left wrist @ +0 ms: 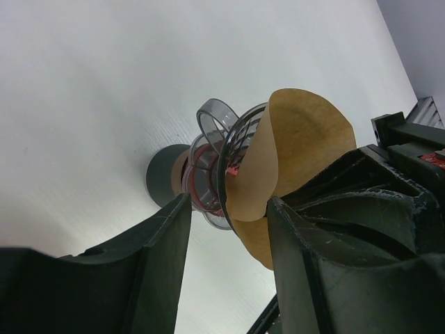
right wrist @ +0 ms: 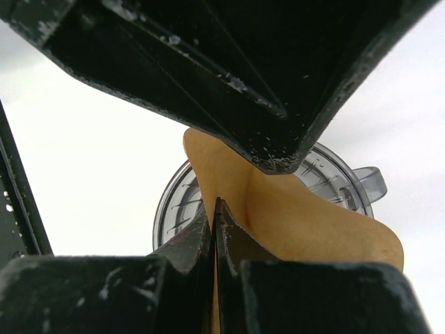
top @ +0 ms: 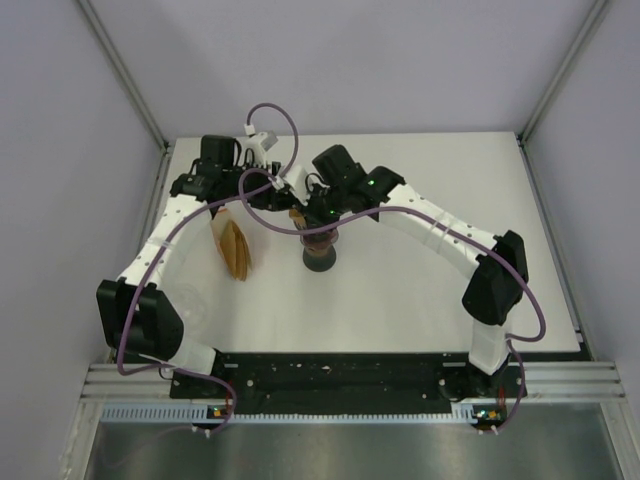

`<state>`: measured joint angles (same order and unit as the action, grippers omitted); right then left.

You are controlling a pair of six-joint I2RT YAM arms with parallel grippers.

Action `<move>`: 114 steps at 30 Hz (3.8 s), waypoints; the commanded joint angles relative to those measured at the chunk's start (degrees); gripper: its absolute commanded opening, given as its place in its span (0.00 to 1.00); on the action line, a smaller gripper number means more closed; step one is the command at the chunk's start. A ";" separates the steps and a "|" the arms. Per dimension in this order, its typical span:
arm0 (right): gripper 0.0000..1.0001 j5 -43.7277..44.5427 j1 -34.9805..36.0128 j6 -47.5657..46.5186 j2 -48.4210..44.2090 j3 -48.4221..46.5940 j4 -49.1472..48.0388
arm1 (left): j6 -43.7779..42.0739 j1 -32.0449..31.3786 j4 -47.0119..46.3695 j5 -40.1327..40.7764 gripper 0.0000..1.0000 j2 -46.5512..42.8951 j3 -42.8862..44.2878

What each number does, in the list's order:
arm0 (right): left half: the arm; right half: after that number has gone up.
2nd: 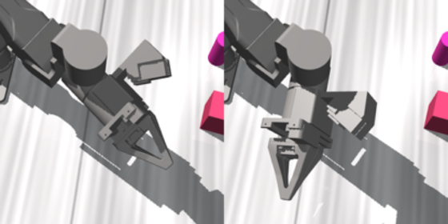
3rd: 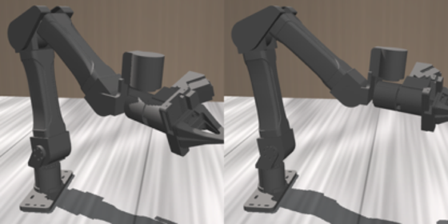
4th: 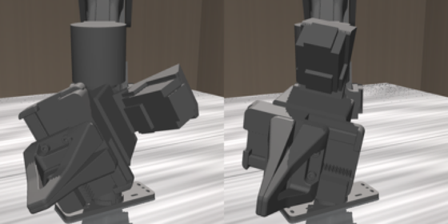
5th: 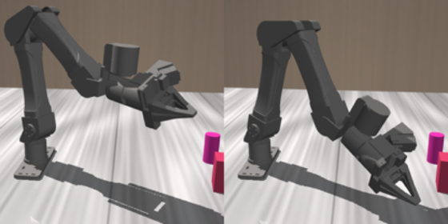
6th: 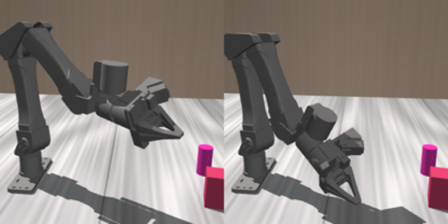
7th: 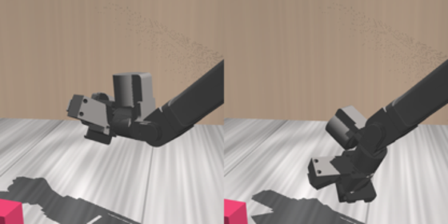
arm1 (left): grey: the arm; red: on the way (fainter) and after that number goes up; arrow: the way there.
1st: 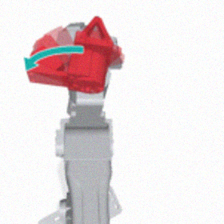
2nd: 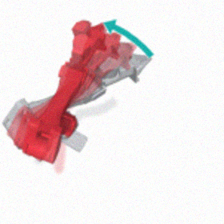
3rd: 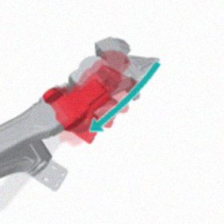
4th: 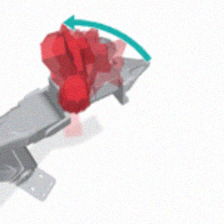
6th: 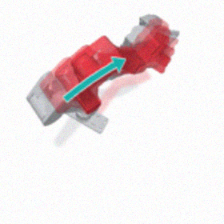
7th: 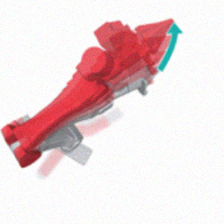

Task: Place the coffee filter in the dripper

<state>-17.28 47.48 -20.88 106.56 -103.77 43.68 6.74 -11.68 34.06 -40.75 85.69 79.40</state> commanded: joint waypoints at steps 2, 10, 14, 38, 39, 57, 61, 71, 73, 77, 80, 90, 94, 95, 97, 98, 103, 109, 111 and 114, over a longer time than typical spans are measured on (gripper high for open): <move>0.01 -1.71 -0.73 1.29 -1.45 -0.56 -3.69 | -4.54 -1.15 0.03 0.58 0.53 -0.35 -0.73; 0.21 -4.25 -0.81 2.43 -2.41 -1.96 -3.87 | -4.37 -1.24 -0.05 4.28 0.25 0.79 0.67; 0.39 -5.48 -0.73 4.00 -3.99 -3.37 -4.74 | -4.98 -1.33 -0.05 4.45 0.22 0.71 0.50; 0.09 0.31 -5.12 17.54 -7.95 -2.41 -9.84 | -7.62 -2.47 -1.28 5.51 0.18 -2.72 -1.70; 0.04 0.75 -5.12 17.54 -7.60 -1.88 -9.67 | -7.53 -2.47 -1.28 5.42 0.18 -2.81 -1.70; 0.00 1.27 -0.99 16.41 -3.56 4.27 -4.57 | 0.71 -1.68 -2.33 2.26 0.40 -3.07 0.05; 0.00 2.24 -0.38 15.96 -2.59 2.70 -3.34 | 6.16 -0.62 -4.27 1.11 0.49 -2.72 0.76; 0.00 7.35 1.73 13.85 0.84 1.20 -0.09 | 15.40 3.50 -3.48 -4.24 0.60 -1.76 0.94; 0.00 7.87 2.17 14.20 2.06 0.24 0.00 | 15.32 3.60 -2.95 -3.90 0.60 -1.93 0.85; 0.00 9.54 2.70 15.26 4.44 -3.28 1.67 | 15.14 3.51 -2.69 -3.90 0.60 -3.16 -0.99; 0.00 9.72 2.70 16.49 6.37 -5.48 2.63 | 14.18 3.51 -1.72 -3.11 0.60 -4.30 -2.57; 0.00 11.22 2.79 19.12 10.94 -7.94 4.57 | 13.65 2.46 -1.37 -2.49 0.49 -6.06 -6.01; 0.00 11.65 2.79 19.30 11.30 -8.82 5.01 | 12.86 2.28 -1.02 -1.17 0.42 -5.71 -6.27; 0.00 11.74 2.88 19.30 11.38 -9.08 5.27 | 12.51 2.28 -0.84 -0.65 0.40 -5.62 -6.44; 0.00 11.83 2.88 19.04 11.65 -10.31 6.15 | 11.98 2.28 -0.58 0.23 0.35 -5.62 -6.62; 0.00 11.74 2.88 18.78 11.91 -11.36 6.85 | 11.72 2.28 -0.49 0.58 0.33 -5.62 -6.71; 0.00 11.30 2.88 16.84 9.72 -18.57 9.40 | 10.66 2.28 -0.14 1.55 0.26 -5.88 -6.80; 0.02 9.64 2.88 15.44 7.43 -22.27 9.23 | 9.87 2.19 -0.05 2.61 0.22 -6.06 -6.89; 0.03 9.37 2.79 15.17 7.08 -22.01 9.23 | 9.78 2.19 -0.05 2.52 0.22 -6.15 -6.80; 0.03 9.72 2.79 15.08 6.47 -21.83 9.23 | 9.43 2.19 0.12 2.78 0.22 -6.32 -6.45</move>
<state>-6.57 49.69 -4.05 116.62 -123.11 54.26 18.65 -8.69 34.22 -38.02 81.19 73.01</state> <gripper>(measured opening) 0.027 0.219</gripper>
